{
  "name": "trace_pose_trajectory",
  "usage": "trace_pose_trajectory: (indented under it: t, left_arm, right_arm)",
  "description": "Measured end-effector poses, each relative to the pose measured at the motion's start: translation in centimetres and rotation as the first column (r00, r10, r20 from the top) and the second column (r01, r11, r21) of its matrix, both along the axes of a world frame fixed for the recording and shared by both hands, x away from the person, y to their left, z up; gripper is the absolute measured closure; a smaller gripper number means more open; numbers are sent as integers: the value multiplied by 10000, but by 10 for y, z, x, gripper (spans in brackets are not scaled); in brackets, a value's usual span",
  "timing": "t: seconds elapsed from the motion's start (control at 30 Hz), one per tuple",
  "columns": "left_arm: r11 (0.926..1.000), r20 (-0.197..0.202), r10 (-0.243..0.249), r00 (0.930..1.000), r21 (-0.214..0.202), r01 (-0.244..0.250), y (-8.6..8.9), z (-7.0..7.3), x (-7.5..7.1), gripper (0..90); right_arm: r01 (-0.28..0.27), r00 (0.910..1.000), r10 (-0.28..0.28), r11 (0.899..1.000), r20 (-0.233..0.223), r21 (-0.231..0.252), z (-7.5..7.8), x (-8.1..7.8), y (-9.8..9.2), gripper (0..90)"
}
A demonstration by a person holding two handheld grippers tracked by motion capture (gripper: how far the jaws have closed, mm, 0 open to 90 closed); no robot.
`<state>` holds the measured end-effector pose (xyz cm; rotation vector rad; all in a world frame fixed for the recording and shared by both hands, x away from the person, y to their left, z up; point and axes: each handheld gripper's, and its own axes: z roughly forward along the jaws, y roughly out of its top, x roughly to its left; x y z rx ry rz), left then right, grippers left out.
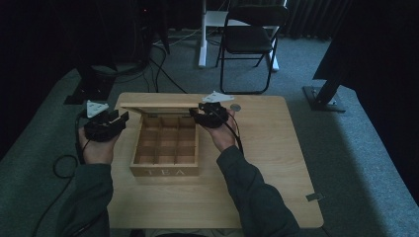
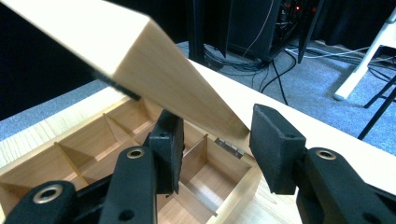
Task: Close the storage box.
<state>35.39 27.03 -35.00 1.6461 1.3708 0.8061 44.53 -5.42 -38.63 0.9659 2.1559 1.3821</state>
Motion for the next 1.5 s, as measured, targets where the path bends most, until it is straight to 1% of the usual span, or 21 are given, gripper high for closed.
trace_pose_trajectory:
  t: [0.13, 0.2, 0.27, 0.3, 0.33, 0.53, 0.57, 0.7, 0.77, 0.87, 1.07, 1.17, 1.5]
  left_arm:
    - [10000, -16, 34, 10000, -16, -34, -1, -1, 1, 611]
    - [10000, -86, 13, 10000, 31, -13, -2, -3, 1, 619]
    - [10000, -119, -28, 9999, -82, 27, -1, -4, -1, 629]
    - [9999, -129, -53, 9999, -162, 51, -1, -5, -1, 630]
    - [9998, -145, -60, 9999, -164, 57, -1, -5, -2, 630]
    - [9998, -167, -99, 9998, -200, 96, 1, -10, -6, 630]
    - [9997, -174, -126, 9998, -192, 122, 1, -11, -8, 630]
    - [9999, -273, -96, 9996, -145, 92, 1, -16, -10, 629]
    - [9997, -296, -124, 9995, -226, 118, 2, -19, -12, 628]
    - [9998, -329, -122, 9994, -186, 116, 2, -20, -14, 628]
    - [9997, -360, -117, 9993, -213, 109, 2, -24, -17, 628]
    - [9998, -378, -114, 9992, -194, 107, 2, -25, -19, 627]
    - [9995, -522, -141, 9985, -281, 127, 2, -34, -25, 622]
  right_arm:
    - [-70, 10000, 70, 10000, -19, -43, -3, -4, -1, 542]
    - [-80, 10000, 80, 9999, -10, -61, -5, -6, -1, 544]
    - [-72, 10000, 72, 9999, -14, -114, -5, -8, -1, 547]
    - [-35, 10000, 37, 9998, 67, -213, -5, -9, 0, 553]
    - [-3, 9999, 8, 9995, 145, -324, -5, -11, 1, 557]
    - [132, 9998, -126, 9990, 139, -428, -4, -22, -3, 545]
    - [118, 9999, -113, 9991, 115, -408, -5, -24, -3, 546]
    - [303, 9994, -290, 9975, 212, -632, -4, -34, -6, 550]
    - [346, 9989, -320, 9966, 352, -752, -3, -42, -6, 548]
    - [294, 9984, -251, 9957, 501, -883, -2, -50, -6, 548]
    - [206, 9979, -147, 9953, 624, -945, 2, -61, -5, 549]
    - [74, 9986, -26, 9957, 524, -921, 2, -63, -5, 548]
    - [-60, 9987, 104, 9961, 497, -883, 1, -73, -4, 547]
